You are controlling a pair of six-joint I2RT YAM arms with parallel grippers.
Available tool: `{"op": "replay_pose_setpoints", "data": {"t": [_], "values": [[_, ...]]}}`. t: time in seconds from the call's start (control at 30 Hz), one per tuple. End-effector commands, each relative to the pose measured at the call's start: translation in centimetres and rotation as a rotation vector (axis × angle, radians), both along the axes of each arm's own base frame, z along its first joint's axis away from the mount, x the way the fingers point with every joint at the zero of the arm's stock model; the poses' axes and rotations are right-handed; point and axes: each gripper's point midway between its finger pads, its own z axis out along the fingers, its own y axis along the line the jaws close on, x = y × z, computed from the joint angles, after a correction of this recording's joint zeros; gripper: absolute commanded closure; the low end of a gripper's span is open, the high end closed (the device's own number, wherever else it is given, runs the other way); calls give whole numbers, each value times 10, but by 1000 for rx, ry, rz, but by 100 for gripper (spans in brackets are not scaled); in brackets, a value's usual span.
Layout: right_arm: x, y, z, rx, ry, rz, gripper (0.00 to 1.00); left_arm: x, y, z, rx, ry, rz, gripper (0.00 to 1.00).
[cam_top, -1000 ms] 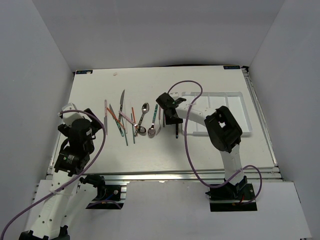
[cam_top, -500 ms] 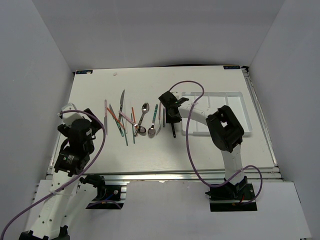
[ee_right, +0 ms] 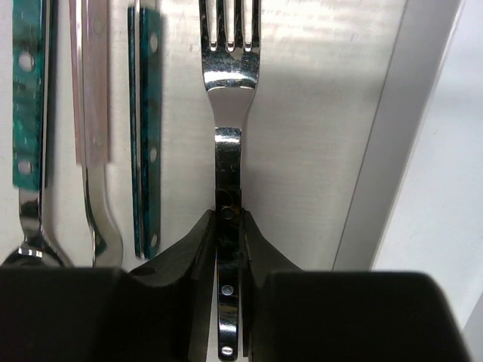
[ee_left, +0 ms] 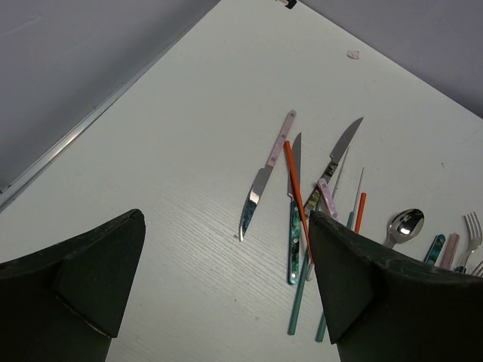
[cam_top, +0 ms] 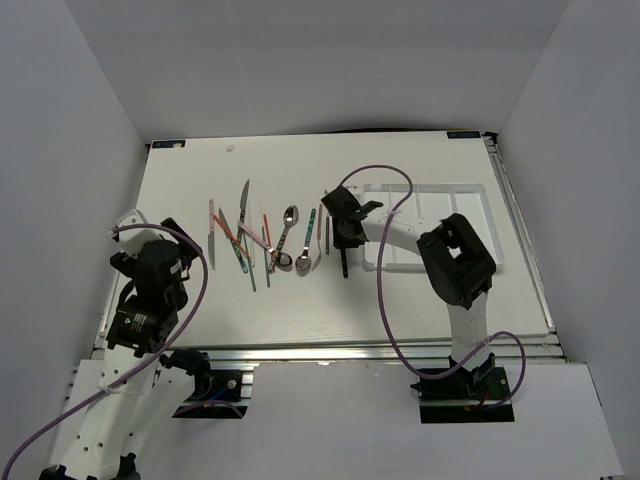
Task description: Sort the eating utensils into containers
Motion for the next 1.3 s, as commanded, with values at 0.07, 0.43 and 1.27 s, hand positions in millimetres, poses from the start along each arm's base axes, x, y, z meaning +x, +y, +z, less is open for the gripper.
{"op": "replay_pose_setpoints", "data": {"t": [0.07,0.43,1.27], "values": [[-27,-1,25,52,40,69,100,-1,3,-1,7,12,18,2],[38,-74,101,13,-134,-57,100,1,2,-3,11,20,9,2],[58,-96,73,-41,-51,-81,50,4,0,-7,17,41,2,2]]}}
